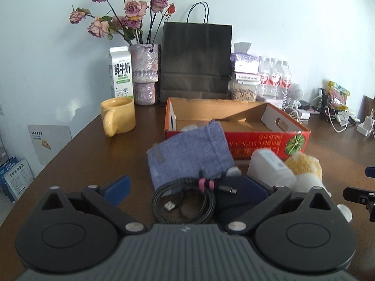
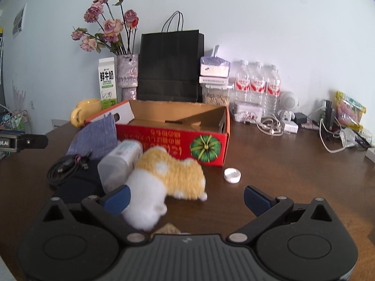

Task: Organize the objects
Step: 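Grasp a white bottle cap with the right tool while the left tool approaches the black cable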

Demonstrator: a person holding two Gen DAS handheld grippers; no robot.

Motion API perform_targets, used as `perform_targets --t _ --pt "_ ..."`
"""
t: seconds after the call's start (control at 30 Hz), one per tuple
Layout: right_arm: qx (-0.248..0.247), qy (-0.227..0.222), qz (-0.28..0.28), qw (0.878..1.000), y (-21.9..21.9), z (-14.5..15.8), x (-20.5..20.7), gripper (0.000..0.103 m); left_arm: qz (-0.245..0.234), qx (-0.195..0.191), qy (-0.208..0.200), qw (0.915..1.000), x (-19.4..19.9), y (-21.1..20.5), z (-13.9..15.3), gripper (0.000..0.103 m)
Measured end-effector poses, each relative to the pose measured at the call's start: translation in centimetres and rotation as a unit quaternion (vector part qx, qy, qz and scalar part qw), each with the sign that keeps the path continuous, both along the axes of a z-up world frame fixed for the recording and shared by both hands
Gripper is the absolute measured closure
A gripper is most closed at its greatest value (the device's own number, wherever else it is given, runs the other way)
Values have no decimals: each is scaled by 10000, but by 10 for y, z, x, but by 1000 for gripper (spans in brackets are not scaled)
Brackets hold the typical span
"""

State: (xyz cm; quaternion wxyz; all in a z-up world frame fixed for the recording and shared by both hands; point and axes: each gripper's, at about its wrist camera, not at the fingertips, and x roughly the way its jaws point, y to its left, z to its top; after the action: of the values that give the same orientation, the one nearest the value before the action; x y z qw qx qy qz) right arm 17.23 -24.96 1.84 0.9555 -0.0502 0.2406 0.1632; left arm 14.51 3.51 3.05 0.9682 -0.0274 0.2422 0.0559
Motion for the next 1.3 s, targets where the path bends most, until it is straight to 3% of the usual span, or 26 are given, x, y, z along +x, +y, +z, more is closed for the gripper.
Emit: perform_targets --t 0.47,0.97,1.03,1.1,1.3 --pt "-46 555 -34 9984 -18 -40 -14 2 276 -191 470 9983 -21 17 -31 0" --pt "125 693 166 9974 -19 -46 -2 40 242 -216 582 9978 -13 14 -38 0" --pt "170 739 282 9967 -17 -48 -1 56 238 -220 588 9977 -12 14 -38 0" --pt "229 739 362 9963 -17 -46 -1 64 244 -215 600 9977 -11 15 -39 0" --pt "280 607 346 9972 -17 -41 -4 64 257 -153 680 9972 -5 18 -43 0"
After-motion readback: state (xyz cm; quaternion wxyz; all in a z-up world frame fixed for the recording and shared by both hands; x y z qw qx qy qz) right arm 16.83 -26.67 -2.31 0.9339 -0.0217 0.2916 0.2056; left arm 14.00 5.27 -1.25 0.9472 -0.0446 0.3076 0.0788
